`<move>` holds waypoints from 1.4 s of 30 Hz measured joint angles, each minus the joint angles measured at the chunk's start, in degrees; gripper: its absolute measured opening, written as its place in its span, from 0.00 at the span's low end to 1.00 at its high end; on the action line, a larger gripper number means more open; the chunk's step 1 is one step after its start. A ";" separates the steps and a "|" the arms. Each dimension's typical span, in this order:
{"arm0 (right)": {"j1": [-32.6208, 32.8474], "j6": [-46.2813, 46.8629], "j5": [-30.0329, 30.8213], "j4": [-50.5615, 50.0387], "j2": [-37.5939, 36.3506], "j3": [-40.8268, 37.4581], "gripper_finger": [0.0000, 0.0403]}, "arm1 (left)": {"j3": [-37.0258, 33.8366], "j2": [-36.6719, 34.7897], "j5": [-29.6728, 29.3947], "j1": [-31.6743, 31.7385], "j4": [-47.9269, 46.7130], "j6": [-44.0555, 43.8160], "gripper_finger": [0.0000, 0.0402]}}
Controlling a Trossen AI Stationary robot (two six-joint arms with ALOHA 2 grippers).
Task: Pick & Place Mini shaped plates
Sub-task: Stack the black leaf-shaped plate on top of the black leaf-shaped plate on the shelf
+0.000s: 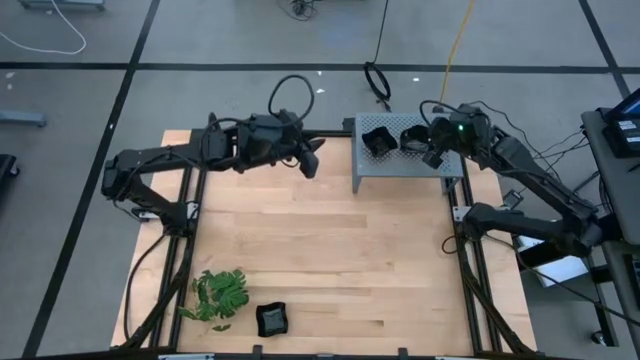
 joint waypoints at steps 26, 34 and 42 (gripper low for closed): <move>-5.28 -5.99 -11.74 -15.52 16.57 17.84 0.00 | -0.02 0.00 5.59 6.64 -0.94 14.52 0.30; -7.22 -5.77 -11.76 -15.00 17.88 17.84 0.00 | -0.04 0.00 5.60 6.64 -0.93 14.69 0.30; -7.74 -5.58 -11.74 -14.54 17.82 17.84 0.17 | -0.04 0.00 5.58 6.62 -0.92 14.67 0.30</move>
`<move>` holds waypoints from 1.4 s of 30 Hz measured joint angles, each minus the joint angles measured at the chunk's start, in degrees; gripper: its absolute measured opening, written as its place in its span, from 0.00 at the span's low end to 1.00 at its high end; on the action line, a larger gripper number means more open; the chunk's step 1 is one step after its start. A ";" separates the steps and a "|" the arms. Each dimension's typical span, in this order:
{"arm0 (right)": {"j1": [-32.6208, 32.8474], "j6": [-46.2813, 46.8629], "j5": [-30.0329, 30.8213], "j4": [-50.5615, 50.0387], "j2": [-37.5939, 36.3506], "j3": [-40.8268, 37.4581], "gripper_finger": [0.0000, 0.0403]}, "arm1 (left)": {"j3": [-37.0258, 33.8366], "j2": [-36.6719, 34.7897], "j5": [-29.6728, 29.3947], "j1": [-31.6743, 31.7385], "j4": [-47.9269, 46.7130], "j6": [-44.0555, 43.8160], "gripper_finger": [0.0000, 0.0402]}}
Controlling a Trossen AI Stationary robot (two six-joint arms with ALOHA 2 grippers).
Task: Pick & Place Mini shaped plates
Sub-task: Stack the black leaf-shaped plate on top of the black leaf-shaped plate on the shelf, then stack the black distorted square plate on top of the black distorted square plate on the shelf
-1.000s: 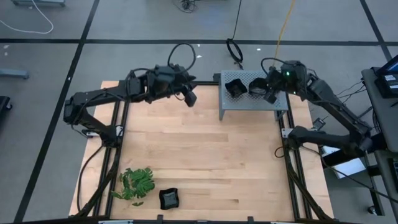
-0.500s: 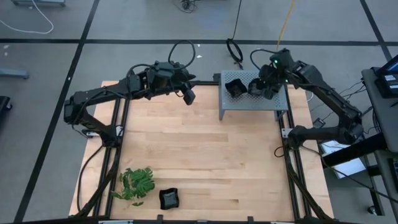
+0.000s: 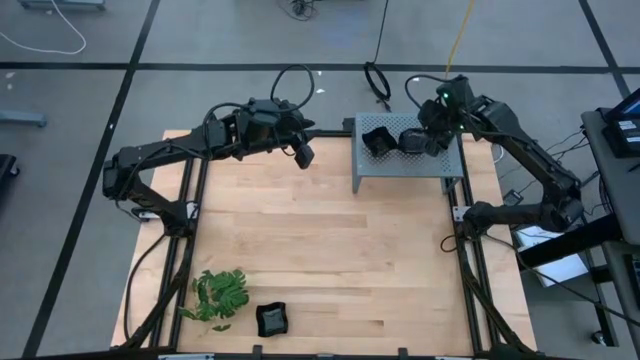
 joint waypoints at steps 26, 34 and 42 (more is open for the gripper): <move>2.91 18.10 -21.23 25.52 -10.25 -0.02 0.36 | -3.69 -0.03 23.20 -7.93 -29.25 -26.72 0.30; 11.45 18.04 -22.59 28.79 -9.47 -0.11 0.36 | -16.77 0.04 26.95 -21.14 -24.01 -23.32 0.30; 18.56 20.77 -22.58 34.52 -9.00 -3.31 0.36 | -27.75 0.04 28.50 -32.14 -8.30 -32.94 0.30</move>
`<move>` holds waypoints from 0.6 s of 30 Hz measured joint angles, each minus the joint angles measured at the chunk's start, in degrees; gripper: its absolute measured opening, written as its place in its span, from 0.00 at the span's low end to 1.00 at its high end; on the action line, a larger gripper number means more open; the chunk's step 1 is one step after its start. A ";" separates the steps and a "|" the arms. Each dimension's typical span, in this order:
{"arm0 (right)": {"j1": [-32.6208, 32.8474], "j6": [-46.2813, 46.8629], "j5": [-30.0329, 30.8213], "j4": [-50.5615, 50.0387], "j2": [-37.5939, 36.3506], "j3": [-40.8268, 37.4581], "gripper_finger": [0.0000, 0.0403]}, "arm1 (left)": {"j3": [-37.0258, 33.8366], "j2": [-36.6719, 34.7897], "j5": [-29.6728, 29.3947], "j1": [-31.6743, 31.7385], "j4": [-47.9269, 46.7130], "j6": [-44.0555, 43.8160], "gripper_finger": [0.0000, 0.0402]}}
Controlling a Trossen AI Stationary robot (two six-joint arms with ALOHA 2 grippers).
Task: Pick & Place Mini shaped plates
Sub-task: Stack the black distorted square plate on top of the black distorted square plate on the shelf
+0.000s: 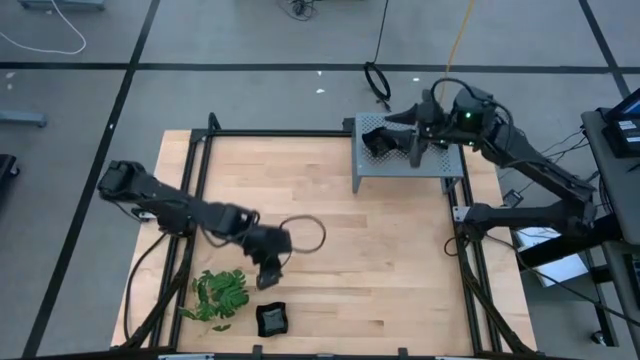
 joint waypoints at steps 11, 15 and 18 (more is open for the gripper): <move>5.07 6.35 -0.01 13.14 -0.02 -9.90 0.36 | -9.65 0.22 -3.47 -11.84 11.08 1.45 0.48; 6.08 10.10 0.02 13.45 -0.02 -12.55 0.36 | -10.51 3.33 -6.46 -14.24 13.84 3.65 0.53; 6.70 12.84 0.16 13.47 -0.02 -14.43 0.35 | -10.44 7.22 -6.49 -15.15 20.94 2.72 0.55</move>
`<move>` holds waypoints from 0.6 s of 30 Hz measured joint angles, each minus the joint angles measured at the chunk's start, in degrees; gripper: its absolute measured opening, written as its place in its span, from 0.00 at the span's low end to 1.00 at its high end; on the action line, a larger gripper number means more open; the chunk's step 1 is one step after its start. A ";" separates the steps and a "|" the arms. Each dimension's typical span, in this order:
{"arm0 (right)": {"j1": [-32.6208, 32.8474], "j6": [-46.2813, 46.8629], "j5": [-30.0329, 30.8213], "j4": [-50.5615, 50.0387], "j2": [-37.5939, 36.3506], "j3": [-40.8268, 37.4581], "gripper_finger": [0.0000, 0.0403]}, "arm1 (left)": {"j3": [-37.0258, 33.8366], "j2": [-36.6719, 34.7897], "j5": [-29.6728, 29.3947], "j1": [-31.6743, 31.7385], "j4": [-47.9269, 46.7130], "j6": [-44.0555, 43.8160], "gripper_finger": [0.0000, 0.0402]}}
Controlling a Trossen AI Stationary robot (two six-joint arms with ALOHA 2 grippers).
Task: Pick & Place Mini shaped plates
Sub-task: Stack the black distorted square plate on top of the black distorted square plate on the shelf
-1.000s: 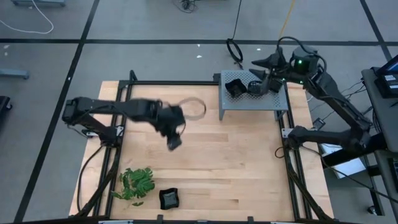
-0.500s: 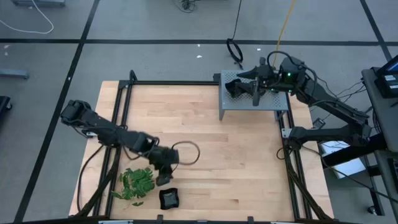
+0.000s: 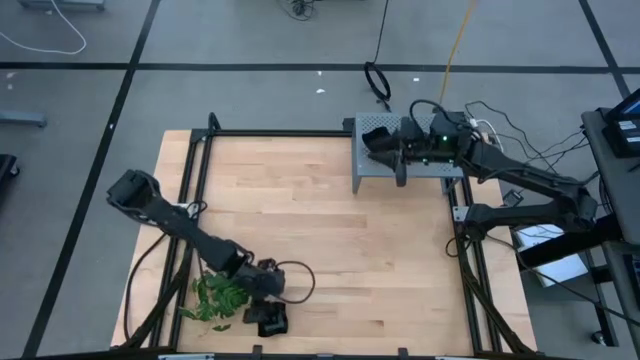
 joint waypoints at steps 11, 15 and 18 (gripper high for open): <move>0.09 2.10 0.06 0.04 -0.02 -2.28 0.34 | -0.02 7.26 -4.91 -0.91 5.47 -4.23 0.50; 0.07 0.39 0.08 0.04 -0.02 -2.28 0.34 | 0.24 7.70 -6.00 -0.46 6.11 -5.78 0.44; 0.07 -1.01 0.08 0.02 -0.02 -2.29 0.34 | 0.24 7.70 -6.05 0.08 6.86 -5.82 0.34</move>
